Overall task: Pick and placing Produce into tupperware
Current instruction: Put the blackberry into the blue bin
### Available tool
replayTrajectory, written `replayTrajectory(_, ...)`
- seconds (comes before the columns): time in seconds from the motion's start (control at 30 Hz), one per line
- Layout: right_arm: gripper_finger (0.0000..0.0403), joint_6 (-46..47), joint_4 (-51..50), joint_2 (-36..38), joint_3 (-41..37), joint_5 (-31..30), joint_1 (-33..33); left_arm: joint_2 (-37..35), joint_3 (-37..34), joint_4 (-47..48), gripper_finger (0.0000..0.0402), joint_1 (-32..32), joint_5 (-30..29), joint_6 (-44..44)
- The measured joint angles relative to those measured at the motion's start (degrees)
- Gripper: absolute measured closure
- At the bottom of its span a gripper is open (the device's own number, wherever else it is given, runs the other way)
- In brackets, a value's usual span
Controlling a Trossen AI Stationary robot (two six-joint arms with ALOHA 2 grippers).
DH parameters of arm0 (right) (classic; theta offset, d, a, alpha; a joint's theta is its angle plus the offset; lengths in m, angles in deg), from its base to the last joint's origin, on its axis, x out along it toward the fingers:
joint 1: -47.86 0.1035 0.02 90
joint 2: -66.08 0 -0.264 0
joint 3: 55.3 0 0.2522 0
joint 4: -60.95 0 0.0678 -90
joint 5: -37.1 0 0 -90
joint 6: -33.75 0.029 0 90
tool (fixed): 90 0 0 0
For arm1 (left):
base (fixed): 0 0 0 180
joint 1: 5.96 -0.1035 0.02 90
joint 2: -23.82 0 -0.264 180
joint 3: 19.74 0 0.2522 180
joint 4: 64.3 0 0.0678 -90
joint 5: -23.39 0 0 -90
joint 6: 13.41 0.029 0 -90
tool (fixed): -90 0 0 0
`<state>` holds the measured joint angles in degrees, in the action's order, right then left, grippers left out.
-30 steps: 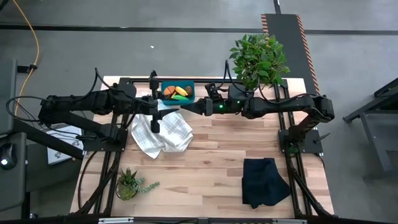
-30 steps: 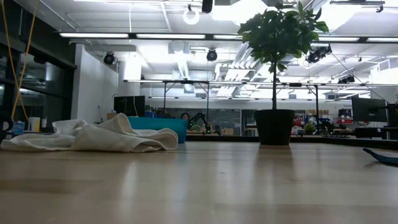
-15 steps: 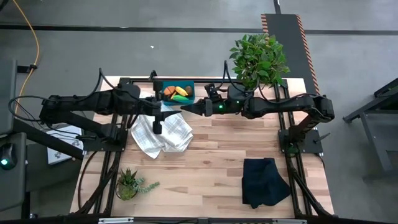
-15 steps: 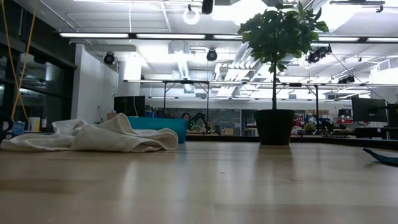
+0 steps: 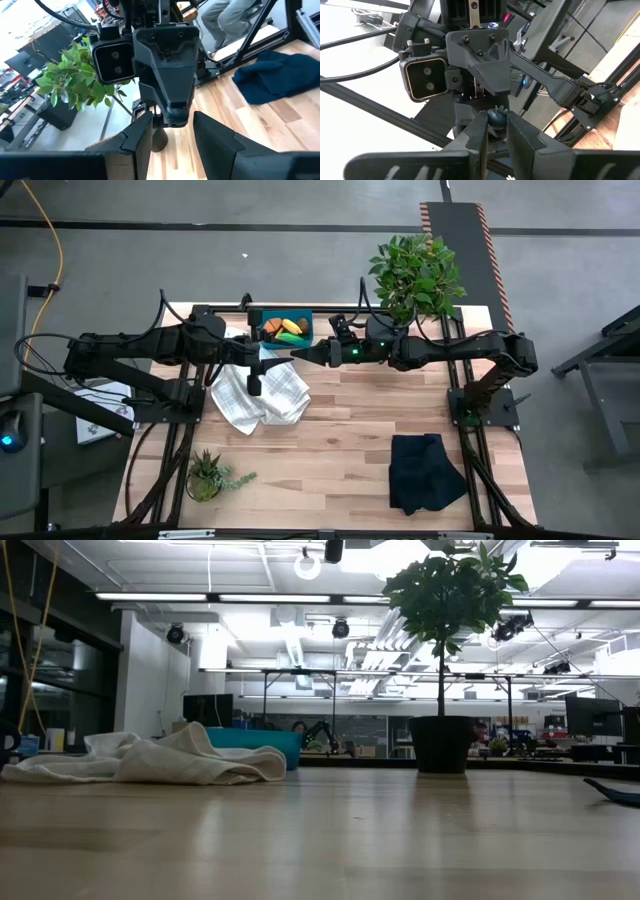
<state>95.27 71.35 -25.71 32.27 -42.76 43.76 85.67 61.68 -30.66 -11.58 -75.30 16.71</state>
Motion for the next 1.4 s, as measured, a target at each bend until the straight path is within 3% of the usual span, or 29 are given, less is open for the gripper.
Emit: replayTrajectory(1.4,0.0359,-1.1,-0.8,0.0,0.0,-0.1,0.0,1.0,0.0,-0.2,0.0271,0.0,0.3,-0.6)
